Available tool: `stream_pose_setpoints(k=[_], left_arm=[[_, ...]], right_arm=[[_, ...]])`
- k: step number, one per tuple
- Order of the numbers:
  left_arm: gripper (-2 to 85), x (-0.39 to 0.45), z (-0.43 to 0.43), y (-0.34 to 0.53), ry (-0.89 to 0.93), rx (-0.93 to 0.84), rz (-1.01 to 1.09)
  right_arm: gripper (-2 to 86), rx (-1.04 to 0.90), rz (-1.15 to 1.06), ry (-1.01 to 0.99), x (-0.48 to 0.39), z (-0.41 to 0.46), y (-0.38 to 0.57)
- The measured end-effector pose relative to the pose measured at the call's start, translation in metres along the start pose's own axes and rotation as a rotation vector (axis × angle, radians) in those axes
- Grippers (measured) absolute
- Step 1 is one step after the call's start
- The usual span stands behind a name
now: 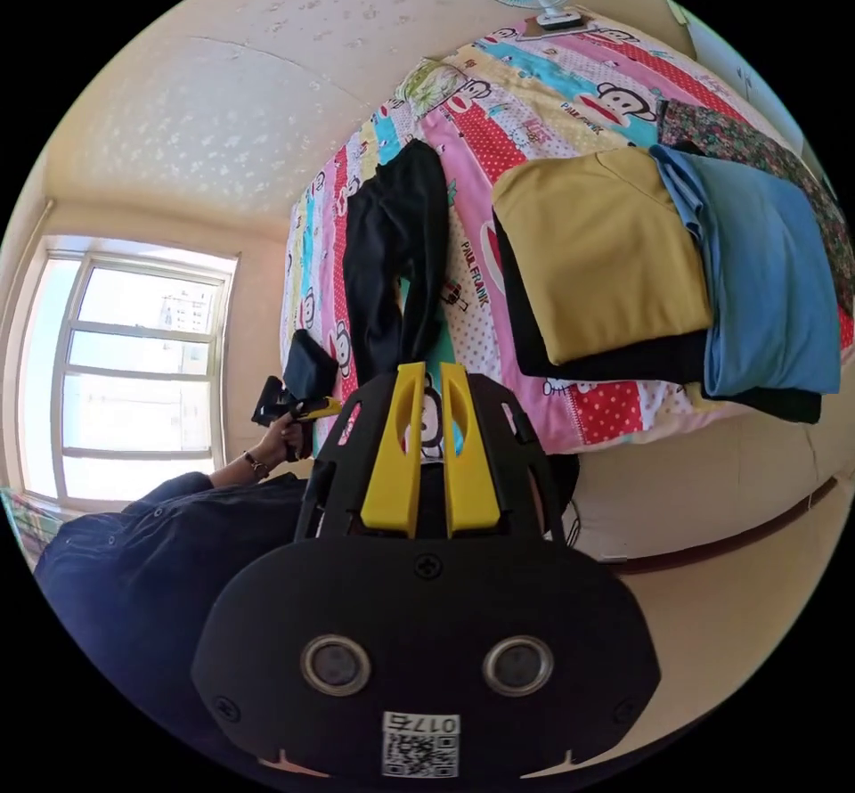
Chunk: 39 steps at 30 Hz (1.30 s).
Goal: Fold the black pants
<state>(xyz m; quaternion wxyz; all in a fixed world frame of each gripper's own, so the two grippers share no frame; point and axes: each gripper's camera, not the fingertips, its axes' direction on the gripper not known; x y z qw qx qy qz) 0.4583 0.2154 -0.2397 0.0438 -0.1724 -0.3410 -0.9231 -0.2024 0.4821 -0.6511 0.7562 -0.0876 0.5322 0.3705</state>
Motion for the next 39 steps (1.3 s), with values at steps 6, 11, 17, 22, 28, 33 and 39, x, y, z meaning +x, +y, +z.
stream_pose_setpoints(k=[6, 11, 17, 22, 28, 33, 39], left_arm=[[10.5, -0.044, 0.019, -0.050, -0.128, -0.036, 0.062], [5.8, -0.091, 0.025, -0.066, 0.048, -0.012, -0.009], [-0.5, -0.144, -0.035, -0.003, 1.049, 0.347, 0.038], [0.1, -0.221, -0.103, 0.103, 0.929, 0.638, -0.281], [5.2, -0.232, -0.089, 0.185, 0.465, 0.525, -0.481], [6.9, -0.192, -0.039, 0.193, 0.469, 0.441, -0.326], [14.0, -0.079, -0.025, 0.105, 0.410, 0.250, 0.149]], right_arm=[[2.5, -0.053, 0.108, 0.101, 0.036, -0.095, -0.016], [3.0, -0.235, 0.018, 0.114, 0.034, -0.104, -0.092], [5.1, -0.522, -0.209, -0.025, -0.024, -0.003, -0.201], [8.7, -0.719, -0.146, -0.138, -0.037, 0.113, -0.255], [13.3, -0.769, 0.039, -0.059, -0.017, 0.198, -0.291], [4.4, -0.697, 0.233, -0.259, 0.007, 0.175, -0.290], [3.6, -0.662, 0.279, -0.484, 0.029, 0.077, -0.305]])
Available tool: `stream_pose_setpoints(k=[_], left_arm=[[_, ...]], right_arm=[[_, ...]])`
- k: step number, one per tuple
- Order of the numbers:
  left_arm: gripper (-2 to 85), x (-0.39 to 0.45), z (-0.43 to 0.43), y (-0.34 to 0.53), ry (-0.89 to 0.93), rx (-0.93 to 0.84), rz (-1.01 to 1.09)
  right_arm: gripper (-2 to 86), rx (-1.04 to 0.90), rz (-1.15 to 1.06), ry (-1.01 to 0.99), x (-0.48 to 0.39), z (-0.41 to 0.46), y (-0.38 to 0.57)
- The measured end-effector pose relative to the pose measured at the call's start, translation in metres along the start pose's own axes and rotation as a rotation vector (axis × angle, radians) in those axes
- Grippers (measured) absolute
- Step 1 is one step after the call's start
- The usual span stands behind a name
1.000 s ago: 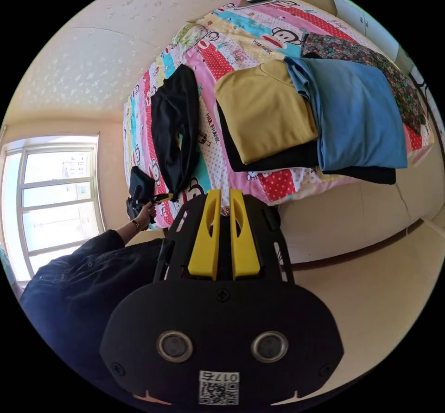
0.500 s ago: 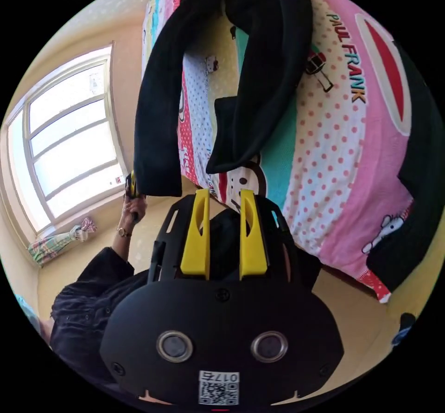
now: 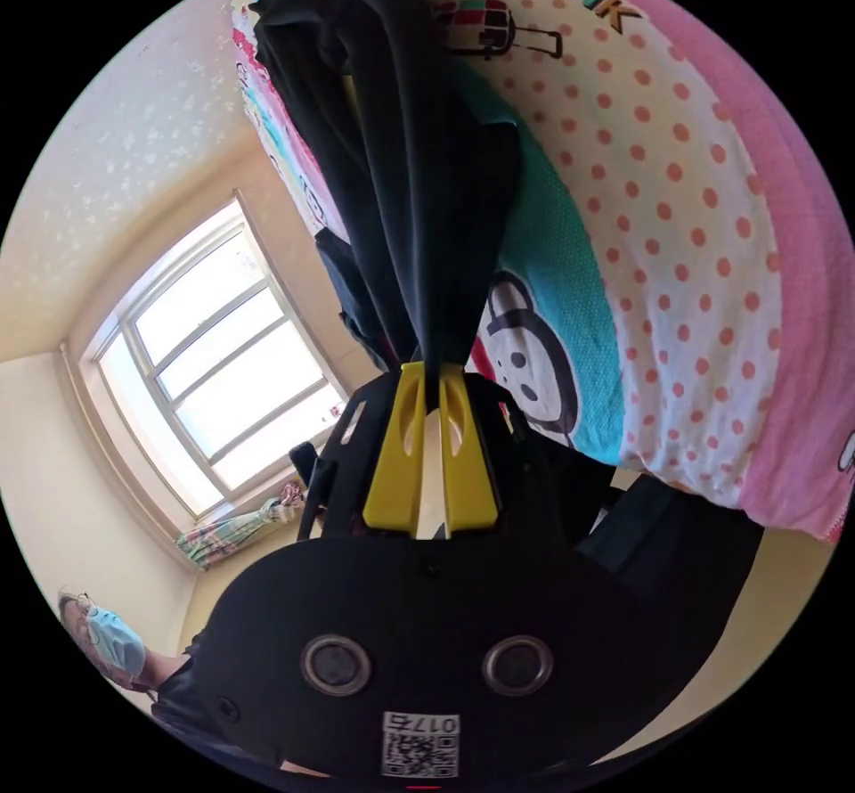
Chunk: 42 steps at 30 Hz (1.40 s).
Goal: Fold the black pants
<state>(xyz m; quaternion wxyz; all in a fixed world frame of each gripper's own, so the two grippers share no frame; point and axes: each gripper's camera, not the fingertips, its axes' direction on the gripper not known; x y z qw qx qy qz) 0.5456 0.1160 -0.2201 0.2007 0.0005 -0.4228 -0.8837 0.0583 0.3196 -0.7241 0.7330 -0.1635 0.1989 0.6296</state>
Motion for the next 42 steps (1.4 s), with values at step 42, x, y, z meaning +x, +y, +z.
stream_pose_setpoints(k=[42], left_arm=[[4.0, 0.122, -0.036, 0.006, 0.209, -0.186, -0.121]], right_arm=[[10.7, 0.415, -0.255, 0.318, -0.137, -0.125, -0.221]])
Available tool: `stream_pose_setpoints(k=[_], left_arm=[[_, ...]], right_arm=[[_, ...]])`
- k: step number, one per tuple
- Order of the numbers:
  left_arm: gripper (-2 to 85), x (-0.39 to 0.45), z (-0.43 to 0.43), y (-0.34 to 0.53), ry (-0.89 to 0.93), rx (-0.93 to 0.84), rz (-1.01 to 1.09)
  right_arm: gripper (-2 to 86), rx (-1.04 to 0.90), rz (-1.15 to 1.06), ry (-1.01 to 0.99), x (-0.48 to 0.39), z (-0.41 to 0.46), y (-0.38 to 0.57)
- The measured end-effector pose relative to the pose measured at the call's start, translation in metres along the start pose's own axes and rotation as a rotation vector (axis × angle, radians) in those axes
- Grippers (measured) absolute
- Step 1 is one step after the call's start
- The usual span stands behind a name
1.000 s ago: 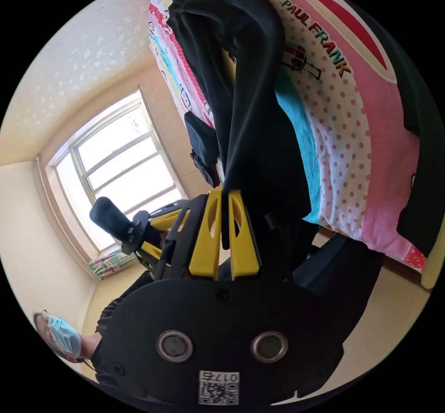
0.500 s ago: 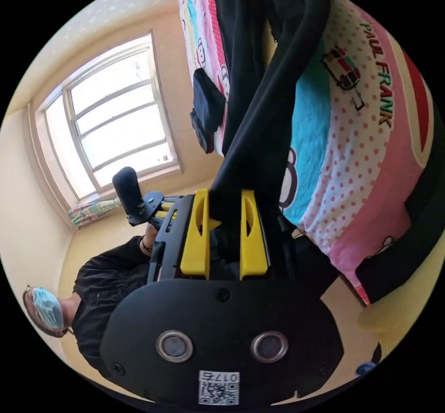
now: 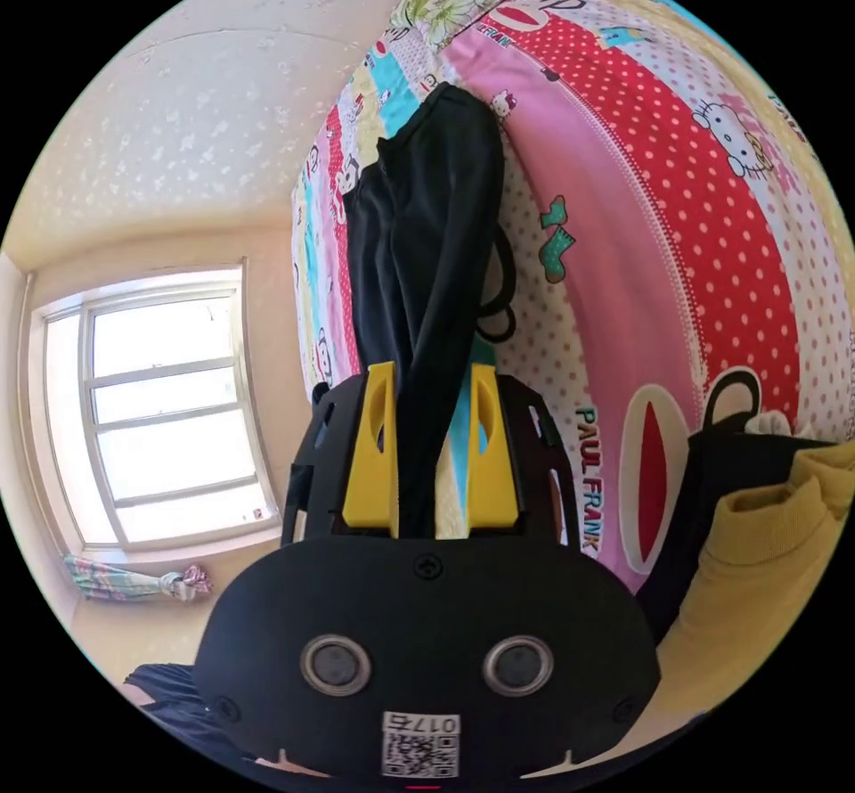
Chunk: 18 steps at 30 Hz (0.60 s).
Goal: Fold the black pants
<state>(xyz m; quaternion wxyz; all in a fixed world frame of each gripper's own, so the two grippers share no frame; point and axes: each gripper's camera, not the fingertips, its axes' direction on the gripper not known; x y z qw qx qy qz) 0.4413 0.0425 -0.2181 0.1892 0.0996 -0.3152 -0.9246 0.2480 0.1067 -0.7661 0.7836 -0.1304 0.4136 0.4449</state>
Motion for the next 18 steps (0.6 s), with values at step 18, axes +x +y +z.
stream_pose_setpoints(k=[18], left_arm=[[3.9, -0.149, -0.234, 0.066, 1.113, 0.616, -0.430]], right_arm=[[10.0, -0.184, -0.331, 0.283, -0.210, 0.361, -0.078]])
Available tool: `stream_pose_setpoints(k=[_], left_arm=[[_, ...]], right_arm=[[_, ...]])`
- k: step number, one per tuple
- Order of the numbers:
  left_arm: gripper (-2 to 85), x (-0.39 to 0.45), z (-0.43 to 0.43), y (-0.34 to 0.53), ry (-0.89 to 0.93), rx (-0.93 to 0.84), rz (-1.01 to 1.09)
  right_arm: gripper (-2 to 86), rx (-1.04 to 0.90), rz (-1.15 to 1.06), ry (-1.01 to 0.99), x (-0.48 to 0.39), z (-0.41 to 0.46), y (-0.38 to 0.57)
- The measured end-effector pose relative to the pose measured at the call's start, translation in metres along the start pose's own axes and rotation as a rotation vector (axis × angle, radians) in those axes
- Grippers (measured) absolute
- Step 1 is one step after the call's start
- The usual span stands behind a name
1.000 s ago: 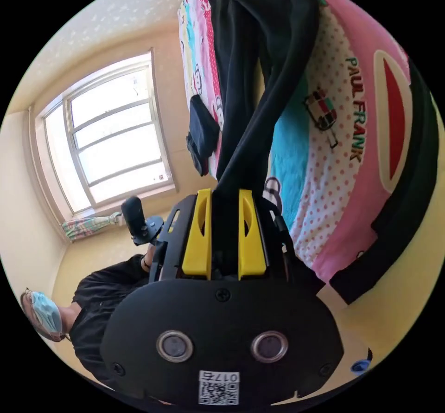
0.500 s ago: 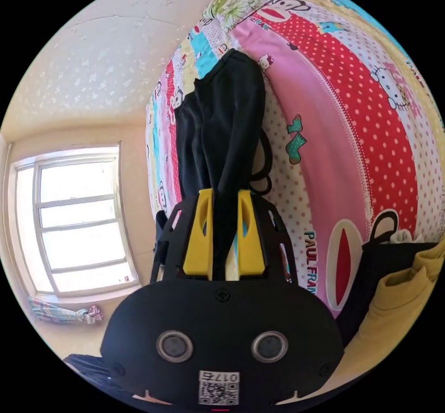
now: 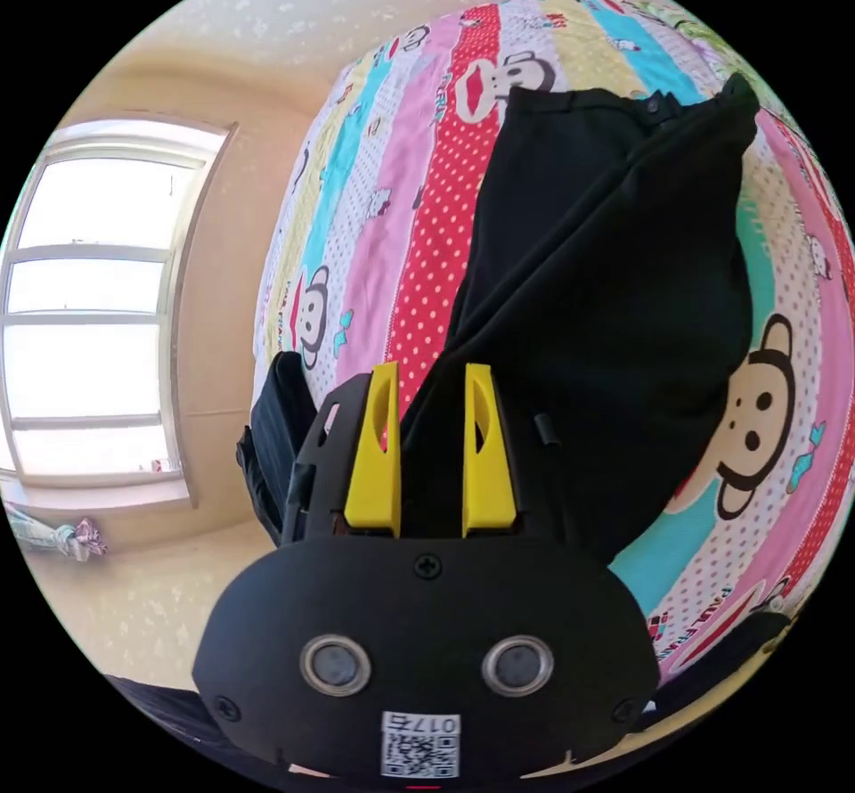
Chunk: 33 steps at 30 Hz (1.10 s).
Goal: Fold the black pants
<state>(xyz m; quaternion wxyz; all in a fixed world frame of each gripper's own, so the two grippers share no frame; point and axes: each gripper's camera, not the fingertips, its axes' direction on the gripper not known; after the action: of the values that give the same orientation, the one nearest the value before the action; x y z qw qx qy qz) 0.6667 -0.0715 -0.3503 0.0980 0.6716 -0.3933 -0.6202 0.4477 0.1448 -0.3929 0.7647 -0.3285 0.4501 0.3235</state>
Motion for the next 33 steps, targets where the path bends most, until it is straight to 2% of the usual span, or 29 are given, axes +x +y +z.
stream_pose_setpoints(k=[2, 4, 6, 10, 12, 15, 17, 19, 22, 24, 27, 33], left_arm=[[3.9, 0.019, -0.030, -0.016, -0.135, 0.082, 0.002], [4.0, 0.046, -0.063, -0.038, -0.389, 0.134, -0.021], [4.1, 0.071, -0.077, -0.049, -0.509, 0.172, 0.006], [4.2, 0.122, -0.064, -0.066, -0.635, 0.126, 0.107], [4.2, 0.135, -0.051, -0.067, -0.692, 0.116, 0.109], [4.2, 0.142, -0.036, -0.066, -0.697, 0.115, 0.092], [4.2, 0.142, -0.031, -0.063, -0.672, 0.118, 0.085], [4.1, 0.139, -0.030, -0.058, -0.639, 0.133, 0.069], [4.2, 0.131, -0.032, -0.048, -0.578, 0.158, 0.053], [4.2, 0.126, -0.033, -0.042, -0.543, 0.171, 0.045], [4.1, 0.120, -0.028, -0.030, -0.513, 0.172, 0.045], [4.1, 0.114, -0.006, -0.003, -0.597, 0.079, 0.085]], right_arm=[[9.9, 0.000, -0.007, -0.031, 0.005, 0.021, 0.028], [8.5, -0.015, -0.035, -0.100, 0.017, 0.027, 0.063], [8.1, -0.030, -0.037, -0.129, 0.034, 0.026, 0.109], [7.8, -0.067, -0.043, -0.112, 0.070, 0.019, 0.240], [8.0, -0.111, 0.025, -0.050, 0.084, 0.026, 0.294], [8.7, -0.201, 0.192, 0.022, 0.107, 0.046, 0.371], [11.0, -0.326, 0.250, -0.062, 0.116, 0.074, 0.411], [12.9, -0.349, 0.243, -0.161, 0.112, 0.085, 0.423], [13.2, -0.363, 0.223, -0.144, 0.113, 0.083, 0.413], [9.4, -0.397, 0.169, -0.127, 0.115, 0.079, 0.405], [4.4, -0.431, 0.080, -0.224, 0.119, 0.063, 0.400], [3.2, -0.448, 0.009, -0.152, 0.166, -0.028, 0.416]])
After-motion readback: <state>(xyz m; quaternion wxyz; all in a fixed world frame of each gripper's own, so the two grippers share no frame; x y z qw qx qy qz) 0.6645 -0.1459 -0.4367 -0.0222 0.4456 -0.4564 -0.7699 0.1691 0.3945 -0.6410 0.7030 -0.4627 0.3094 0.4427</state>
